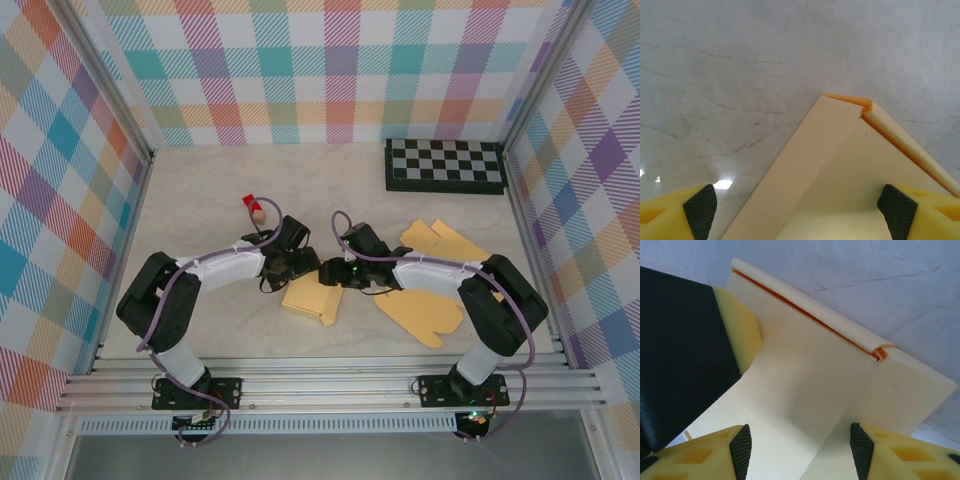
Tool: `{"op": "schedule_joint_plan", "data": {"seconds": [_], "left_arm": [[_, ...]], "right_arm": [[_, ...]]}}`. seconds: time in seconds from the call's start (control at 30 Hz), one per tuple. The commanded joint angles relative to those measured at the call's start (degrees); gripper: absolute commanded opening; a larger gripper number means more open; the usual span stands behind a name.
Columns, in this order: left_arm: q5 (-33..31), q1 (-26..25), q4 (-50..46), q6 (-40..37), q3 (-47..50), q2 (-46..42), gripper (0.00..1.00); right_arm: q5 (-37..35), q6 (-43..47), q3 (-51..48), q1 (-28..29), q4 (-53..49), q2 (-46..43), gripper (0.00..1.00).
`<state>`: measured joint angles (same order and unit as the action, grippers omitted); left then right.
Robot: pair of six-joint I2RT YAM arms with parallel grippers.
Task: Fold the paper box
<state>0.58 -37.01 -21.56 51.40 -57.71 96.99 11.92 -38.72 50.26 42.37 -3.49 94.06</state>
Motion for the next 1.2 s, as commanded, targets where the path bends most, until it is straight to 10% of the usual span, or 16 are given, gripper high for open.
{"op": "schedule_joint_plan", "data": {"seconds": [0.0, 0.37, 0.63, 1.17], "left_arm": [[4.01, -3.08, 3.69, 1.22, -0.8, 3.63, 0.88], [-4.5, -2.76, -5.52, -0.5, -3.61, 4.8, 0.88], [-4.27, -2.71, -5.54, -0.58, -5.04, 5.75, 0.87], [3.49, -4.4, 1.46, -3.53, -7.47, 9.51, 0.84]], "right_arm": [[6.25, 1.02, 0.63, 1.44, 9.22, 0.88, 0.58], [-3.82, -3.18, -5.2, -5.89, -1.48, -8.37, 0.51], [-2.78, -4.62, -4.58, -10.15, -3.95, -5.85, 0.1], [10.47, -2.31, -3.13, -9.13, 14.92, 5.87, 0.06]]}}
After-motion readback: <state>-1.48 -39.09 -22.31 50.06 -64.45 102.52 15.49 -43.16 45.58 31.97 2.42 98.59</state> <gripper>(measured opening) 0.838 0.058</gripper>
